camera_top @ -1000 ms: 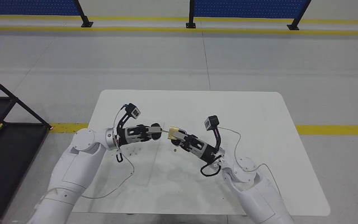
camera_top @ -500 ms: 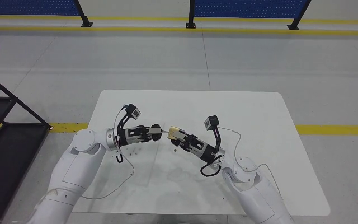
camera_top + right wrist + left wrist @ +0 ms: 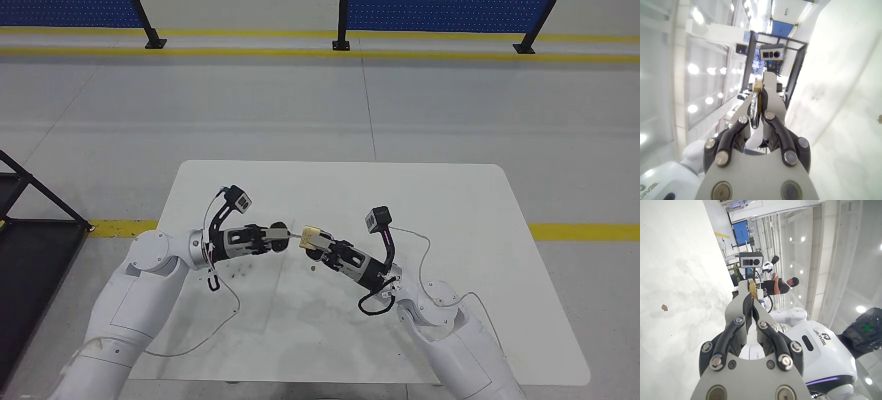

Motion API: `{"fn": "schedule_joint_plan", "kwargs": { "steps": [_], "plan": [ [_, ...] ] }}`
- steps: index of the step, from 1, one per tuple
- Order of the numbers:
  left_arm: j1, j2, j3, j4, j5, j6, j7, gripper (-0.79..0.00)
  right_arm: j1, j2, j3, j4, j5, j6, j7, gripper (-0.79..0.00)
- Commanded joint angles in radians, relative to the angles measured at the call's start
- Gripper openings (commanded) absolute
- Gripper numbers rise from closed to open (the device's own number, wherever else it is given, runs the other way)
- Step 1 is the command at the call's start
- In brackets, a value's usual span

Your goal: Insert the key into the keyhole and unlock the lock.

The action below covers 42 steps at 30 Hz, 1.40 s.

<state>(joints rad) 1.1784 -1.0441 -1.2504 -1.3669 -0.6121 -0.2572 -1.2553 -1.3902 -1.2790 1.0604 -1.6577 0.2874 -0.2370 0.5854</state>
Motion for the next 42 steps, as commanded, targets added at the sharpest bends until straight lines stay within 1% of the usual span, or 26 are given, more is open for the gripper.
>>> {"fn": "schedule_joint_plan", "kwargs": {
  "steps": [1,14,19,24,26,28,37,38,39,42],
  "plan": [
    [-0.001,0.000,0.003,0.001,0.003,0.001,0.001,-0.785,0.000,0.000,0.000,0.000,0.000,0.000,0.000,-0.785],
    [-0.002,0.001,-0.002,0.006,-0.003,-0.001,0.001,-0.785,0.000,0.000,0.000,0.000,0.000,0.000,0.000,-0.785],
    [0.004,0.009,-0.040,0.020,-0.011,-0.007,-0.011,-0.785,0.000,0.000,0.000,0.000,0.000,0.000,0.000,-0.785],
    [0.039,0.022,-0.091,-0.001,-0.009,-0.010,-0.029,-0.785,0.000,0.000,0.000,0.000,0.000,0.000,0.000,-0.785],
    [0.056,0.027,-0.110,-0.016,-0.004,-0.001,-0.029,-0.785,0.000,0.000,0.000,0.000,0.000,0.000,0.000,-0.785],
    [0.069,0.032,-0.122,-0.033,-0.006,0.062,-0.035,-0.785,0.000,0.000,0.000,0.000,0.000,0.000,0.000,-0.785],
    [0.069,0.032,-0.122,-0.033,-0.006,0.062,-0.035,-0.785,0.000,0.000,0.000,0.000,0.000,0.000,0.000,-0.785],
    [0.068,0.032,-0.126,-0.033,-0.005,0.056,-0.020,-0.785,0.000,0.000,0.000,0.000,0.000,0.000,0.000,-0.785],
    [0.067,0.031,-0.137,-0.038,0.012,0.022,0.030,-0.785,0.000,0.000,0.000,0.000,0.000,0.000,0.000,-0.785],
    [0.074,0.031,-0.157,-0.039,0.032,-0.062,0.097,-0.785,0.000,0.000,0.000,0.000,0.000,0.000,0.000,-0.785]
  ]
}}
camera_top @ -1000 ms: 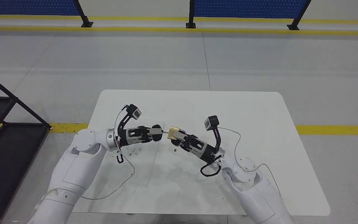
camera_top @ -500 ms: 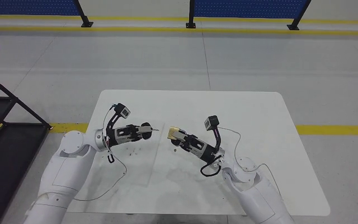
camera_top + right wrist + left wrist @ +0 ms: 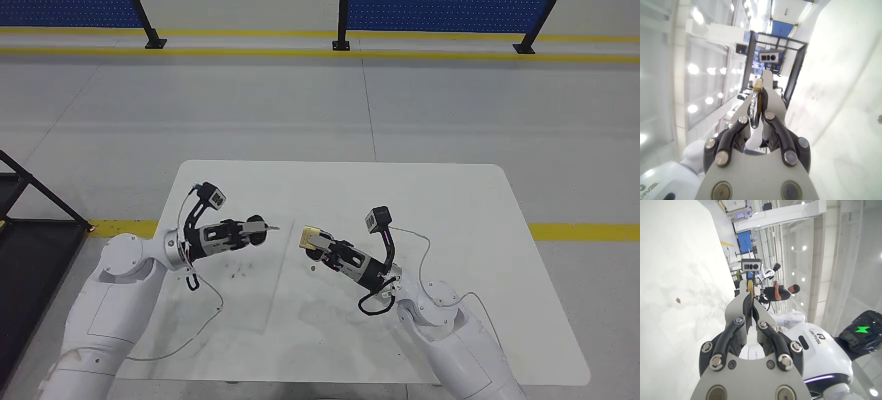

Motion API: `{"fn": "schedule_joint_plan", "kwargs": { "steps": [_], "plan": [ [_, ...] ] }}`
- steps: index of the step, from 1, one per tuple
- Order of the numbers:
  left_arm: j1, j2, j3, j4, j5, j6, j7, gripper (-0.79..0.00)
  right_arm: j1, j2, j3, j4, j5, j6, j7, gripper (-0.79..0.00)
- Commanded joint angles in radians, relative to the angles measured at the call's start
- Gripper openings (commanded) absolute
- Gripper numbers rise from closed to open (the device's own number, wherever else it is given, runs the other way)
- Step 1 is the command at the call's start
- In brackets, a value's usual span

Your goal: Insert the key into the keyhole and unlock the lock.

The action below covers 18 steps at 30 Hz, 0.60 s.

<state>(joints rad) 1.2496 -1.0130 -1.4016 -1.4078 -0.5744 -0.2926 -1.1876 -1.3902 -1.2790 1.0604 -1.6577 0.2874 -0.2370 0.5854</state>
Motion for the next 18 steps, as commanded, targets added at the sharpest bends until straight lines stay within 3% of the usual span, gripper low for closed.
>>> {"fn": "schedule_joint_plan", "kwargs": {
  "steps": [1,7,18],
  "plan": [
    [0.006,-0.001,-0.008,0.002,-0.006,-0.043,0.034,-0.785,0.000,0.000,0.000,0.000,0.000,0.000,0.000,-0.785],
    [0.033,0.002,-0.030,0.001,0.000,-0.129,0.038,-0.785,-0.006,0.006,0.017,-0.021,-0.022,0.034,0.005,-0.785],
    [0.064,0.009,-0.056,-0.017,0.070,-0.247,0.034,-0.785,0.015,0.030,0.056,-0.059,0.022,0.179,0.248,-0.785]
  ]
}}
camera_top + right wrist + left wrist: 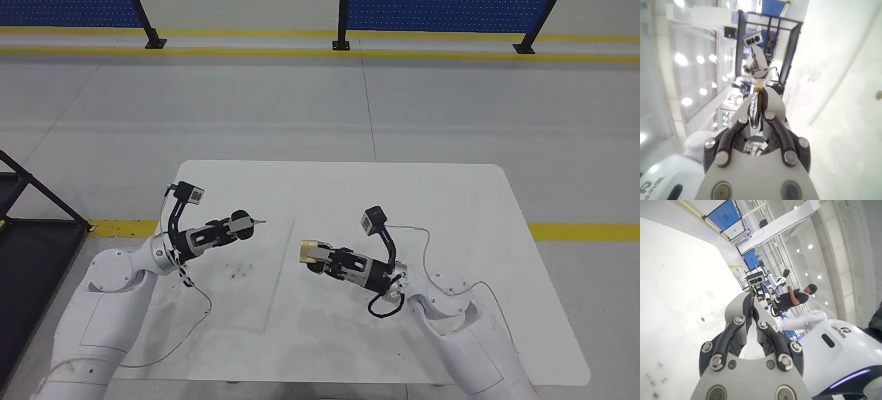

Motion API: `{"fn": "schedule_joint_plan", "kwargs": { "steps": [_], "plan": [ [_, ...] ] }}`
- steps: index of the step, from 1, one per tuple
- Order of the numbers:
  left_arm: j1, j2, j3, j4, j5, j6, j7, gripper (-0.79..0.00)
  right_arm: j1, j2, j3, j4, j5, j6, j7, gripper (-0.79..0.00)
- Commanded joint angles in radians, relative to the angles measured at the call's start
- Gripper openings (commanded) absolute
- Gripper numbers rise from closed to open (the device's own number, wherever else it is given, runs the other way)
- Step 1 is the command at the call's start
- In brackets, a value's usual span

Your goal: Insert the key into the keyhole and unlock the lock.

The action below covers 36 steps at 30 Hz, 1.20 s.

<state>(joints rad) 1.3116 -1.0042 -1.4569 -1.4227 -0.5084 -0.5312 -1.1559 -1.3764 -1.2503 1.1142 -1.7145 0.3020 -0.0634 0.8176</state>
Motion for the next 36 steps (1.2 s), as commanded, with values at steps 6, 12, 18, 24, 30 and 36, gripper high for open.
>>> {"fn": "schedule_joint_plan", "kwargs": {
  "steps": [6,12,18,24,30,36],
  "plan": [
    [0.012,0.002,0.001,-0.019,0.062,-0.101,0.001,-0.785,0.000,0.005,0.012,-0.009,0.077,0.014,0.064,-0.785],
    [0.014,0.009,0.035,-0.107,0.185,-0.214,0.080,-0.785,0.002,0.007,0.009,-0.008,0.079,0.012,0.069,-0.785],
    [0.014,0.009,0.035,-0.107,0.185,-0.214,0.080,-0.785,0.002,0.007,0.009,-0.008,0.079,0.012,0.069,-0.785],
    [0.014,0.009,0.035,-0.107,0.185,-0.214,0.080,-0.785,0.002,0.007,0.009,-0.008,0.079,0.012,0.069,-0.785],
    [0.019,0.009,0.031,-0.114,0.207,-0.208,0.118,-0.785,0.002,0.007,0.009,-0.008,0.079,0.012,0.069,-0.785],
    [0.053,0.011,0.028,-0.136,0.213,-0.216,0.160,-0.785,0.002,0.007,0.009,-0.008,0.079,0.012,0.069,-0.785]
  ]
}}
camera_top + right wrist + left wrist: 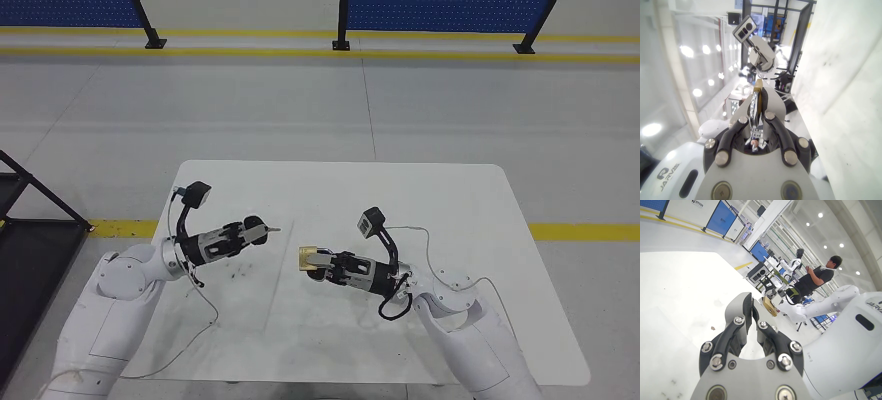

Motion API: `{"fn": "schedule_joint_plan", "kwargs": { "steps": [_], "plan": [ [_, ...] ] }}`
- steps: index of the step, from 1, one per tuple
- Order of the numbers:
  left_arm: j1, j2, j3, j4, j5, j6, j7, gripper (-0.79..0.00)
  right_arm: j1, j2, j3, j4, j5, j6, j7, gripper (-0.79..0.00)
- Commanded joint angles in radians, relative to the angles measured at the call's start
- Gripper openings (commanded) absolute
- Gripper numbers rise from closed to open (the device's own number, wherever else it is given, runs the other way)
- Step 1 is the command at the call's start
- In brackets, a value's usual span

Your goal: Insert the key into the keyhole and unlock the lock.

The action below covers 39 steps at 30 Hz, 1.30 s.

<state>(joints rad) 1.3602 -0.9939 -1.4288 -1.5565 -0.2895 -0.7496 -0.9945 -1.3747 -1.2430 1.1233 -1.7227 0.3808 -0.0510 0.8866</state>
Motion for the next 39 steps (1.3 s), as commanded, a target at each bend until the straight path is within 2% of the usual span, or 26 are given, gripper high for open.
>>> {"fn": "schedule_joint_plan", "kwargs": {
  "steps": [1,7,13,17,22,35,39],
  "plan": [
    [0.015,0.001,0.007,-0.005,-0.036,0.013,-0.006,-0.785,0.000,0.000,0.000,0.000,0.000,0.000,0.000,-0.785],
    [0.036,0.006,0.004,0.008,-0.128,0.045,-0.048,-0.785,0.000,0.000,0.000,0.000,0.000,0.000,0.000,-0.785],
    [0.074,0.011,0.001,-0.013,-0.144,0.052,-0.071,-0.785,0.000,0.000,0.000,0.000,0.000,0.000,0.000,-0.785],
    [0.108,0.010,0.013,-0.034,-0.132,0.054,-0.044,-0.785,0.000,0.000,0.000,0.000,0.000,0.000,0.000,-0.785],
    [0.140,0.005,0.017,-0.044,-0.127,0.083,0.059,-0.785,0.000,0.000,0.000,0.000,0.000,0.000,0.000,-0.785],
    [0.140,0.005,0.017,-0.044,-0.127,0.083,0.059,-0.785,0.000,0.000,0.000,0.000,0.000,0.000,0.000,-0.785],
    [0.159,0.005,0.029,-0.091,-0.120,0.179,0.083,-0.785,0.000,0.000,0.000,0.000,0.000,0.000,0.000,-0.785]
  ]
}}
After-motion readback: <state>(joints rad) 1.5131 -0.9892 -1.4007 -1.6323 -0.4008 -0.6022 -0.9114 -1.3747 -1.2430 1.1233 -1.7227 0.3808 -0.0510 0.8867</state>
